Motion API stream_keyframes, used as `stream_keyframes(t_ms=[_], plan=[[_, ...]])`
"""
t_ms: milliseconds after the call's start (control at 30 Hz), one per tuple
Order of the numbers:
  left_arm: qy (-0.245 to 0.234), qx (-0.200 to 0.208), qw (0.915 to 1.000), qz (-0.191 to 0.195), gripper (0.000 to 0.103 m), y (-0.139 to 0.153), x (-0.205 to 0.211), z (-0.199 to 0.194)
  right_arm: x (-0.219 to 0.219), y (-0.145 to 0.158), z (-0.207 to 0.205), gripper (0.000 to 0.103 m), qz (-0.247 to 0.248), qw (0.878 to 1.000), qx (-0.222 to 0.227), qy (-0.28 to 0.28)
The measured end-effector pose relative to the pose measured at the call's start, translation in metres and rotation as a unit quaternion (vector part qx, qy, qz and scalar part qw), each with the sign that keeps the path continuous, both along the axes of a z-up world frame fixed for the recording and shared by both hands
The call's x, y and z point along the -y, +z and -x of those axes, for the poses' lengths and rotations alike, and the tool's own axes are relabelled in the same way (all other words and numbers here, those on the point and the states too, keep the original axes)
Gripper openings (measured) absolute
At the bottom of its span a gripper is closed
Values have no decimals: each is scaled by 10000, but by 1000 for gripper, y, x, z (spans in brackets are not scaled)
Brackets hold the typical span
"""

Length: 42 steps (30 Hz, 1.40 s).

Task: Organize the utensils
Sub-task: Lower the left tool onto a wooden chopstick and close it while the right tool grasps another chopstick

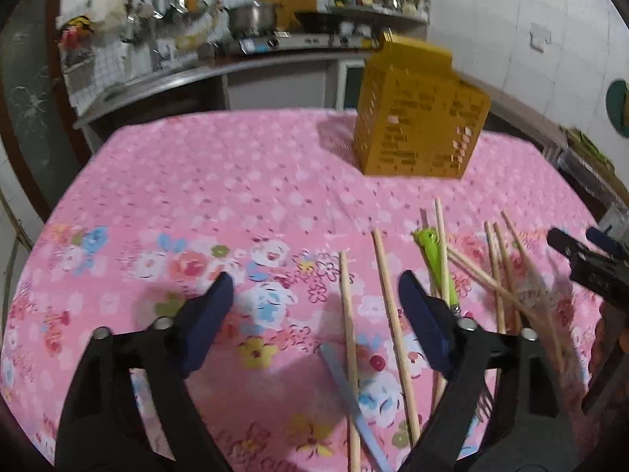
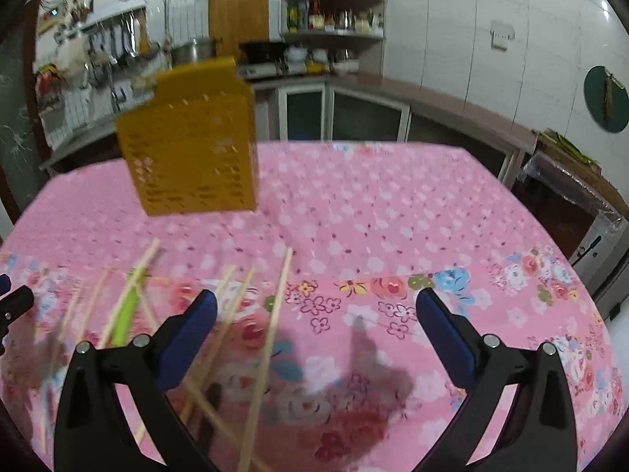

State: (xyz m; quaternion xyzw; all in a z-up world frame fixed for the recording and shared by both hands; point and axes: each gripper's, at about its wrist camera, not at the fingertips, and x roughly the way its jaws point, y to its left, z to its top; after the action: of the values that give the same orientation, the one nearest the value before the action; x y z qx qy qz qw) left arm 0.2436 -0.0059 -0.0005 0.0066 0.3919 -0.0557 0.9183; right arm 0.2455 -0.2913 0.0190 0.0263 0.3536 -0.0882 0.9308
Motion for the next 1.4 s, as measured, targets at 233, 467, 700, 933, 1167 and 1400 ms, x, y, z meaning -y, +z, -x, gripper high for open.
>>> stream_keyframes(t_ms=[233, 467, 700, 933, 1167, 1400], plan=[[-162, -644, 9978, 9, 55, -27, 8, -23, 1, -28, -38, 73, -71, 9987, -508, 34], [-229, -816, 9964, -47, 45, -38, 13, -30, 1, -41, -59, 52, -321, 9954, -888, 149], [-333, -1010, 9943, 29, 18, -36, 16, -44, 2, -41, -75, 41, -488, 9916, -1190, 159], [-335, -1129, 9930, 37, 5, -36, 18, -57, -5, -40, -82, 14, -523, 9901, -1280, 256], [-333, -1048, 9939, -94, 4, -36, 24, -60, 1, -39, -83, 6, -705, 9883, -1322, 271], [-346, -848, 9958, 22, 4, -26, 22, -56, 12, -31, -72, 6, -1051, 9888, -1015, 320]])
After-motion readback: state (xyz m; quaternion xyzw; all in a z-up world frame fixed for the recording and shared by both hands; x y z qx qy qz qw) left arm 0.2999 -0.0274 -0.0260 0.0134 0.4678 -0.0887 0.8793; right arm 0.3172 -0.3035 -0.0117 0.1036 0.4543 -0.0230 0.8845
